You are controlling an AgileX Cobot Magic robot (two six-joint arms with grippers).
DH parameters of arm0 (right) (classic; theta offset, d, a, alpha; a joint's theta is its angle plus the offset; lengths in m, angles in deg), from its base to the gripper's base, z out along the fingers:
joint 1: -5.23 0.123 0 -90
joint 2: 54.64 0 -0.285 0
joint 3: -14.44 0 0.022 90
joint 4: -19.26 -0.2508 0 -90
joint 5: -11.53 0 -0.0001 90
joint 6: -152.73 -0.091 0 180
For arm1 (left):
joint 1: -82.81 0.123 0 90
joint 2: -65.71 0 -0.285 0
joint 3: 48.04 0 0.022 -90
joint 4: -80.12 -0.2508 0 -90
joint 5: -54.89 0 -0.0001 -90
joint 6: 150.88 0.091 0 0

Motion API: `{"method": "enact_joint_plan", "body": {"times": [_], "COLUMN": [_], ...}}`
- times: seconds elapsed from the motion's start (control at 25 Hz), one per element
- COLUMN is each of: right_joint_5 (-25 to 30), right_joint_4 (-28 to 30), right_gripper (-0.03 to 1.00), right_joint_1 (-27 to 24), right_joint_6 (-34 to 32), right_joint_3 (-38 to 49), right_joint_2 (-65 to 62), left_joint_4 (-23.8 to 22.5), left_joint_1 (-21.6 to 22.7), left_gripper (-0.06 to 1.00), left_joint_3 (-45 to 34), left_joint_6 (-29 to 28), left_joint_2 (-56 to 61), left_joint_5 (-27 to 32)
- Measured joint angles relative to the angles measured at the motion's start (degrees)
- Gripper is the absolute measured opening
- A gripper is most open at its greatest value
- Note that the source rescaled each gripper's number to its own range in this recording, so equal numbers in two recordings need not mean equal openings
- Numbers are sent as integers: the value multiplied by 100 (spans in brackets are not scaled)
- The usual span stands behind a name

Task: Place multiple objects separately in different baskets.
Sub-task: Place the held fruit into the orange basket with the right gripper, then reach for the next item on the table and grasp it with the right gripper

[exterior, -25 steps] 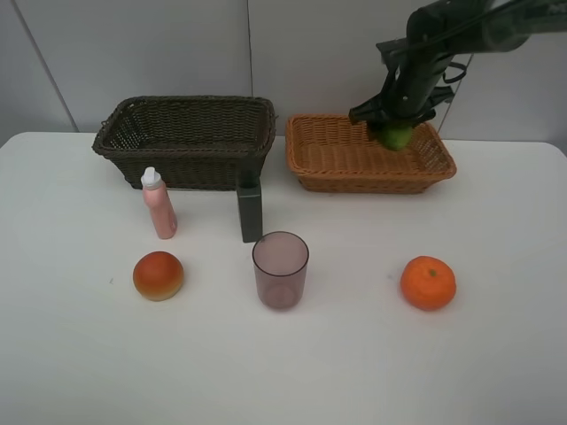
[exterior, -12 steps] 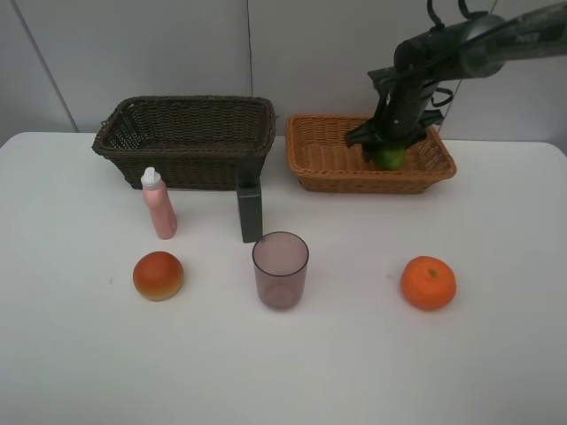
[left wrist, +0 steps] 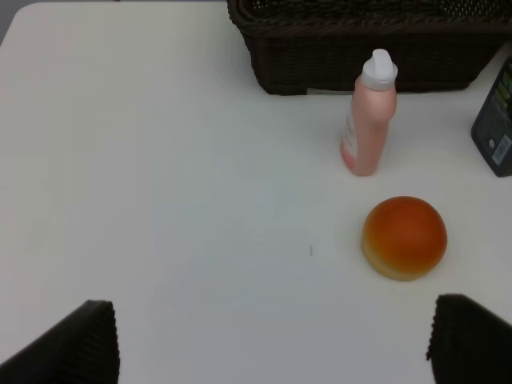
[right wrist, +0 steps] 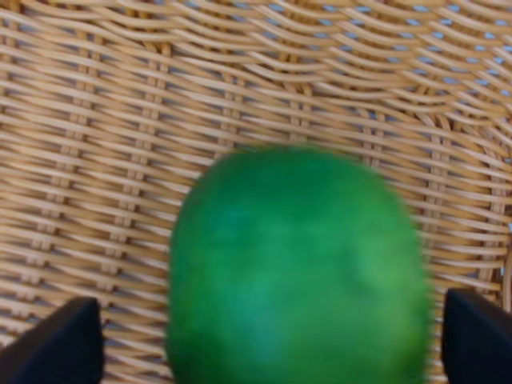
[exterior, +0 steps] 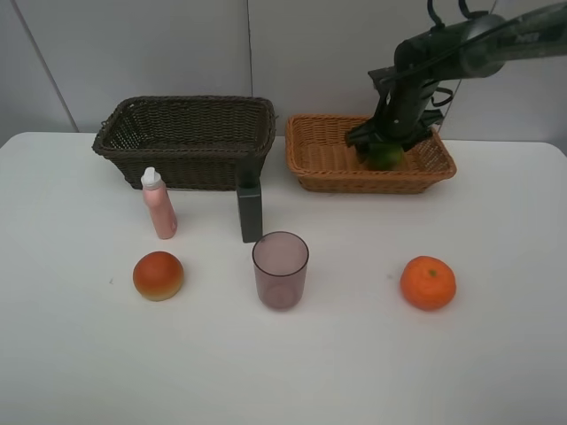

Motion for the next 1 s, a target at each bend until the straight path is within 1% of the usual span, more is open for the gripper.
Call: {"method": "enact_joint_plan", "body": {"times": [0.12, 0.4, 0.56, 0.68, 0.84, 1.0], "right_joint_5": [0, 17, 90, 251, 614, 851], "right_joint_4": [0, 0, 0, 0, -48, -322], "right_gripper": [94, 95, 96, 96, 96, 96], "right_joint_1": [0, 0, 0, 0, 6, 65], "right_joint_6": [0, 0, 0, 0, 0, 0], "right_joint_3": [-4, -4, -4, -4, -21, 26], "right_joint_2": [0, -24, -247, -562, -1042, -1583], "left_joint_4": [0, 0, 0, 0, 0, 0], "left_joint_1": [0, 0, 0, 0, 0, 0], "left_gripper": [100, 100, 100, 100, 100, 100], "left_joint_3": [0, 0, 0, 0, 0, 0], "left_joint_6": [0, 0, 0, 0, 0, 0], "left_joint_2": [0, 0, 0, 0, 0, 0], "left_joint_5": [0, 0, 0, 0, 0, 0]}}
